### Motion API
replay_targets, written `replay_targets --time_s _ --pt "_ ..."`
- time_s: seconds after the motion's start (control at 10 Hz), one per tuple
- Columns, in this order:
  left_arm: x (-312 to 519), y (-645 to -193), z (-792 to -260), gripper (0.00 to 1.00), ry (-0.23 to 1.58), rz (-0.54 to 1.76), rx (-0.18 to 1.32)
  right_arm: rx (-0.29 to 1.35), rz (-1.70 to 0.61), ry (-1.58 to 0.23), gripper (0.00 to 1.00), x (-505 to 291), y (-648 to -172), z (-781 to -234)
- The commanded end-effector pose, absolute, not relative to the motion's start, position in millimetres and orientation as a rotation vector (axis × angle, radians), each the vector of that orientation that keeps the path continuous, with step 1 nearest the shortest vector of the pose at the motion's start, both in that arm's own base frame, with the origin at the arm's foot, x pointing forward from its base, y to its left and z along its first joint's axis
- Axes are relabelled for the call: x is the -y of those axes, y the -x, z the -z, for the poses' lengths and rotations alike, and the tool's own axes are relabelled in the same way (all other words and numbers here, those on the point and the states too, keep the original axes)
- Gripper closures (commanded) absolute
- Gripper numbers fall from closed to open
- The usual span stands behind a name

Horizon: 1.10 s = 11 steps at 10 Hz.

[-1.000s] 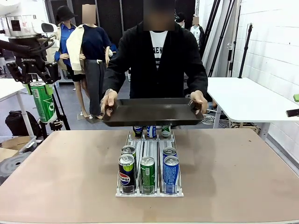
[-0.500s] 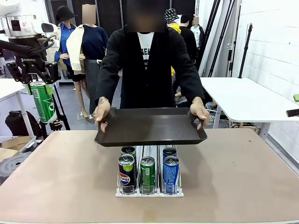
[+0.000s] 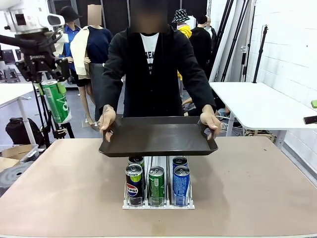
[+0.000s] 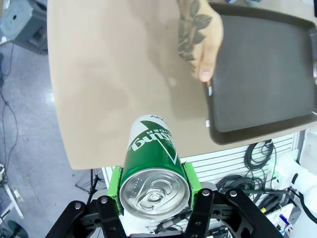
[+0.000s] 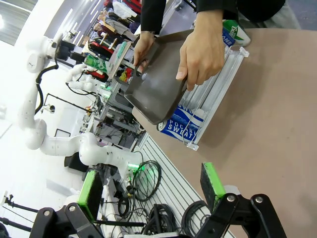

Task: Retrieve and hand over the desired beverage to the person.
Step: Place the picked can on the Handle tray extended by the person.

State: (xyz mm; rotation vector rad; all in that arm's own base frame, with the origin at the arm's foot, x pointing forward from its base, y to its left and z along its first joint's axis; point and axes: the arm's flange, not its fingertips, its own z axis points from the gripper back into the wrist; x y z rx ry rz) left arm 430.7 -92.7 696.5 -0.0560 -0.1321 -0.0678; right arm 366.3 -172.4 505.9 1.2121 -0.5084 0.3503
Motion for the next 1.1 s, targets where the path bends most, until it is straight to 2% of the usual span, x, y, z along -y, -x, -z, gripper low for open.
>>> replay_targets --time_s 0.0,0.4,1.0 --pt "113 -438 -720 1.00 0.061 0.105 0.161 0.520 -0.345 -1.201 0.00 170 -365 -504" --pt "195 -474 -742 1.00 0.004 0.274 0.132 0.520 -0.345 -1.201 0.00 170 -365 -504" --pt "298 -545 -710 1.00 -0.010 0.402 0.086 0.520 -0.345 -1.201 0.00 170 -365 -504"
